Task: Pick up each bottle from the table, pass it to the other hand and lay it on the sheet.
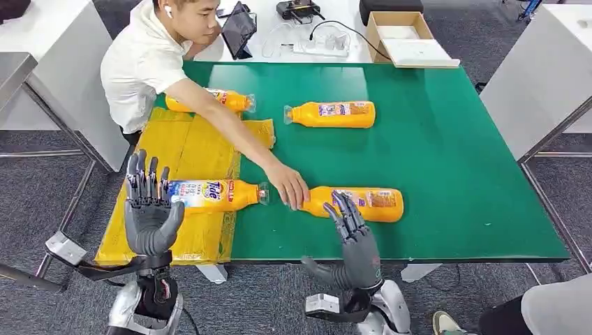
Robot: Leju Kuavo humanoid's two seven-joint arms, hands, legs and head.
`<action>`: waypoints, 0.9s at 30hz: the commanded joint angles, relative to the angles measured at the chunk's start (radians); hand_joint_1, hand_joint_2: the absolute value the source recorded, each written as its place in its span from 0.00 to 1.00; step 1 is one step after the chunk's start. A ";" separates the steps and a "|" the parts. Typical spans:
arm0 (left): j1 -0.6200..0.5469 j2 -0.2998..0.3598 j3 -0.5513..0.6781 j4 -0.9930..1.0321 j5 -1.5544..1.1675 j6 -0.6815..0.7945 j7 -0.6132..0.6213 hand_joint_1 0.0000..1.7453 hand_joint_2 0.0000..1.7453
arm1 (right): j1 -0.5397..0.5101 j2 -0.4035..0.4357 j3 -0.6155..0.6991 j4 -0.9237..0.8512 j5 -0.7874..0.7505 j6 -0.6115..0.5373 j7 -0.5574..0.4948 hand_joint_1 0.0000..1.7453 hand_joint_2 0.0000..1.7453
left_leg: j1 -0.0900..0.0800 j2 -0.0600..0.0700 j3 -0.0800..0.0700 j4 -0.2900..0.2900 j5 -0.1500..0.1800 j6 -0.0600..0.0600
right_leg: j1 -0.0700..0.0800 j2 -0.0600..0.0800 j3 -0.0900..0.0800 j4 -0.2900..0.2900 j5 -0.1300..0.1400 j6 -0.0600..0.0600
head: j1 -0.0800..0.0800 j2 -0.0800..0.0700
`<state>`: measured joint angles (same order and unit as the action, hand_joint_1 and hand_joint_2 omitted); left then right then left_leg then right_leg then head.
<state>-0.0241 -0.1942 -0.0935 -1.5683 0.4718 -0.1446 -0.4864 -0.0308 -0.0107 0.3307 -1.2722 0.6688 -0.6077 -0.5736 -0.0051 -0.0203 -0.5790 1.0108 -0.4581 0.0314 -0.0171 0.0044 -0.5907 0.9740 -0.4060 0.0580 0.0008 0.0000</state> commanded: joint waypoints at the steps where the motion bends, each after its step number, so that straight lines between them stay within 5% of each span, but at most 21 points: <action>1: 0.032 0.040 -0.040 -0.027 -0.021 0.007 -0.010 0.00 1.00 | -0.069 -0.052 -0.099 0.131 0.010 0.008 0.027 0.00 1.00 | 0.001 0.003 0.005 -0.001 -0.002 -0.002 | 0.001 0.001 0.005 -0.001 -0.001 -0.002 | 0.000 0.000; 9: 0.031 0.039 -0.039 -0.025 -0.022 0.007 -0.011 0.00 1.00 | -0.068 -0.047 -0.106 0.134 0.041 -0.008 0.047 0.00 1.00 | 0.000 0.001 0.002 -0.001 0.000 -0.002 | 0.000 0.000 0.002 -0.001 0.000 -0.002 | 0.000 0.000; 14: 0.057 0.035 -0.052 -0.040 -0.061 0.018 -0.032 0.00 1.00 | -0.150 -0.131 -0.202 0.265 0.109 -0.008 0.129 0.00 1.00 | 0.000 0.003 0.003 -0.001 -0.001 -0.002 | 0.000 0.001 0.003 -0.001 0.000 -0.002 | 0.000 0.000; 27: 0.026 0.039 -0.113 -0.004 -0.085 0.013 -0.008 0.00 1.00 | -0.337 -0.132 -0.141 0.635 0.231 0.211 0.304 0.00 1.00 | -0.001 0.002 0.003 -0.001 0.000 -0.001 | -0.001 0.001 0.003 -0.001 0.001 -0.001 | -0.001 0.000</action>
<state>0.0328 -0.1793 -0.1591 -1.6175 0.3960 -0.1354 -0.5119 -0.2350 -0.1476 0.1595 -0.9269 0.8793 -0.4459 -0.3440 -0.0071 -0.0205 -0.5791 1.0111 -0.4578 0.0320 -0.0191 0.0043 -0.5907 0.9739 -0.4050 0.0594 0.0000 0.0000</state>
